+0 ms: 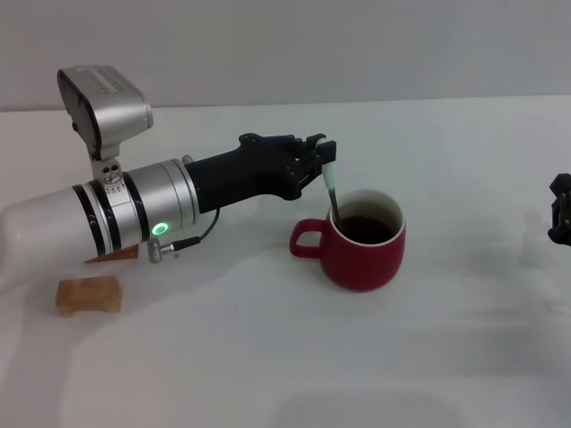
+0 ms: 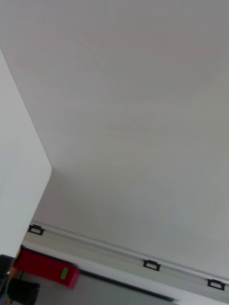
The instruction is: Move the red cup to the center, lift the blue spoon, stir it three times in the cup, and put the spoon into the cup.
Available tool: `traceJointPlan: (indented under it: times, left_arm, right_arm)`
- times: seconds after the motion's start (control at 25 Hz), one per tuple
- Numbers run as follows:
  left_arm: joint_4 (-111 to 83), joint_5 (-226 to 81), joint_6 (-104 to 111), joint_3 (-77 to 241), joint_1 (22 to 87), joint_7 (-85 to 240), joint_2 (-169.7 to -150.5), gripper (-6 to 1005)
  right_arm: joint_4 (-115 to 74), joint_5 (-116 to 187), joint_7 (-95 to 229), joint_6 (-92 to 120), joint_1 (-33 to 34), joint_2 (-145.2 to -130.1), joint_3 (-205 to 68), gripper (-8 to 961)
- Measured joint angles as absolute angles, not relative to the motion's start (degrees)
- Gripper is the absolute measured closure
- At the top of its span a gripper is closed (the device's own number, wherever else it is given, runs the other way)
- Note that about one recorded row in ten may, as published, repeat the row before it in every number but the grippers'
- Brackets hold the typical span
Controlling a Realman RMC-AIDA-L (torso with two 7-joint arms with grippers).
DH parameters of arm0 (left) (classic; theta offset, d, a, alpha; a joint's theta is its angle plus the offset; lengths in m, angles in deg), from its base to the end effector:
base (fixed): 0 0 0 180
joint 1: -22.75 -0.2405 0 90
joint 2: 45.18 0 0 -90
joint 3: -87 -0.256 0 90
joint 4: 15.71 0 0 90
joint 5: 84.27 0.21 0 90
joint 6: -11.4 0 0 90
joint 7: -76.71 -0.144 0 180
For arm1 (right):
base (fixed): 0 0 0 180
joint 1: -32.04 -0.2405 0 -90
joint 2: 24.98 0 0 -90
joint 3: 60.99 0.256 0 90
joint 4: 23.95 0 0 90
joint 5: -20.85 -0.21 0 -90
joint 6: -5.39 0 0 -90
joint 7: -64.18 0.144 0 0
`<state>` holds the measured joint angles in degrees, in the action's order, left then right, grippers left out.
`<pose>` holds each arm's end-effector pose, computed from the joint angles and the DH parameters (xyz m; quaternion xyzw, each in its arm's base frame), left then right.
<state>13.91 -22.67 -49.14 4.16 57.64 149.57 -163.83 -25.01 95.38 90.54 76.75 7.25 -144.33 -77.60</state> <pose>-0.1890 0.3792 -0.0603 -0.8956 -0.2275 -0.3309 0.1913 0.3458 0.3085 -0.0171 -0.7065 0.3018 0.3388 0.5432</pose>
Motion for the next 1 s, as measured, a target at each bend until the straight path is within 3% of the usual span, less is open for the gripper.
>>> traceJointPlan:
  times: [0.8, 1.0]
  left_arm:
    - [13.6, -25.88, -48.89, 4.82, 55.91, 148.59, -163.78, 748]
    - [13.27, -29.26, -50.43, 4.74, 55.36, 145.24, -163.84, 656]
  right_arm:
    - [-25.18, 95.37, 90.54, 76.88, 7.16, -144.42, -77.6, 953]
    - [-25.16, 95.36, 90.54, 76.88, 7.07, -144.39, -77.43, 953]
